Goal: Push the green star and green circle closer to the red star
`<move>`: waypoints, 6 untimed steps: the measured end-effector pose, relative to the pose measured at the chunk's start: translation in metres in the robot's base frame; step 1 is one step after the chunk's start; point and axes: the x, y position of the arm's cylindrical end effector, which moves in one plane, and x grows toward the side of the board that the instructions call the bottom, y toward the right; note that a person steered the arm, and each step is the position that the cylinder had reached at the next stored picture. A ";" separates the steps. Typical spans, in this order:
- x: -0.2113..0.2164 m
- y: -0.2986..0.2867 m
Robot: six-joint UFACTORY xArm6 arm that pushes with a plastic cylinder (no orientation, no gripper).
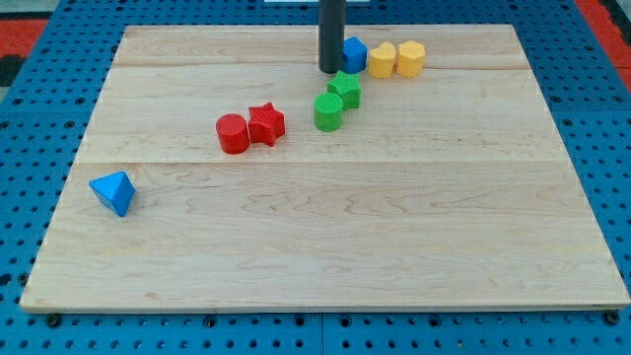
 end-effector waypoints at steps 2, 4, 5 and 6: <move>0.005 -0.014; 0.029 0.056; 0.067 0.008; 0.071 -0.013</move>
